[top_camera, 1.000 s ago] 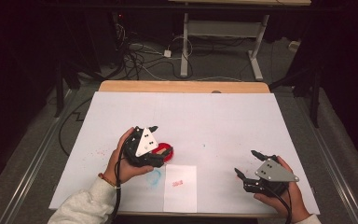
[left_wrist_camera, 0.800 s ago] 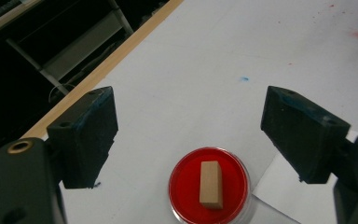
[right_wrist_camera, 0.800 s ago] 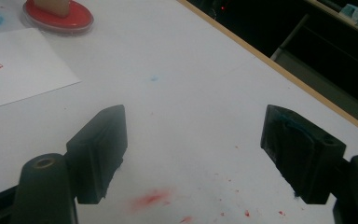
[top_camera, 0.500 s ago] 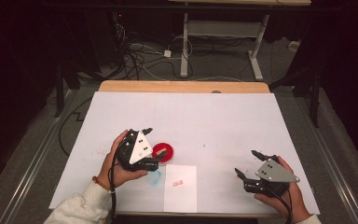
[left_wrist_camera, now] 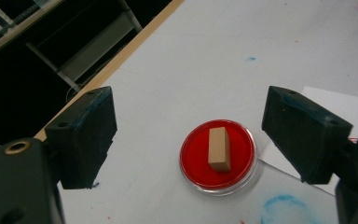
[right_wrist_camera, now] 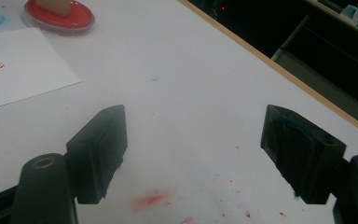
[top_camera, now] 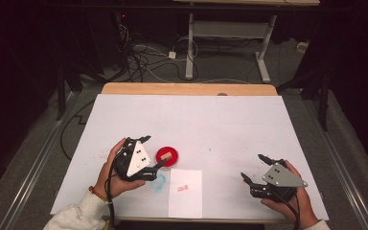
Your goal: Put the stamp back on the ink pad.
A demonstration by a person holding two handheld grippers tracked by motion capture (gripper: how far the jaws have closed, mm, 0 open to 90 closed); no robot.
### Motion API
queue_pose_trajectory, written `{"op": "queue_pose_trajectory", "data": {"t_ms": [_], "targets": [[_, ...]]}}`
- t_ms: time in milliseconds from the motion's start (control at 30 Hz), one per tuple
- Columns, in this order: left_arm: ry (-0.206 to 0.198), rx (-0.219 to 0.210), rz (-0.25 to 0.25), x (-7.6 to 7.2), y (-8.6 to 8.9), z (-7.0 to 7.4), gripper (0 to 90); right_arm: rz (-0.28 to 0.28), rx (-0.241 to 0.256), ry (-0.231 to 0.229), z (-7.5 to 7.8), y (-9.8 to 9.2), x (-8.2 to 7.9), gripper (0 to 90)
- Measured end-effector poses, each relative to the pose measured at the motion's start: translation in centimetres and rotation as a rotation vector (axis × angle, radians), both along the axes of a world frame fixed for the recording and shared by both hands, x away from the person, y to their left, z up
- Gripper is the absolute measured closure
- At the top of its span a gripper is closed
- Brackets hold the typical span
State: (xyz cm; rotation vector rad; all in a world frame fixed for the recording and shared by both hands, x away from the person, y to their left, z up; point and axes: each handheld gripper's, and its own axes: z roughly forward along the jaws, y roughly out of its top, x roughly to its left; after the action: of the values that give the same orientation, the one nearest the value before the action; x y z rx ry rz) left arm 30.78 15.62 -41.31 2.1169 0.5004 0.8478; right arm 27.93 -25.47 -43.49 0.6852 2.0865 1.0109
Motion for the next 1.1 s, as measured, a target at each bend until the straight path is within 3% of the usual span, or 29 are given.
{"op": "queue_pose_trajectory", "data": {"t_ms": [567,1100], "targets": [[0.003,0.017,0.022,-1.2,2.2,-1.4,17.4,-0.005,-0.003,0.002,-0.1,0.0,0.1,22.8],[0.06,0.033,0.06,-1.8,4.0,-3.7,17.4,-0.025,-0.003,0.013,-0.5,-0.5,-0.1,22.7]]}}
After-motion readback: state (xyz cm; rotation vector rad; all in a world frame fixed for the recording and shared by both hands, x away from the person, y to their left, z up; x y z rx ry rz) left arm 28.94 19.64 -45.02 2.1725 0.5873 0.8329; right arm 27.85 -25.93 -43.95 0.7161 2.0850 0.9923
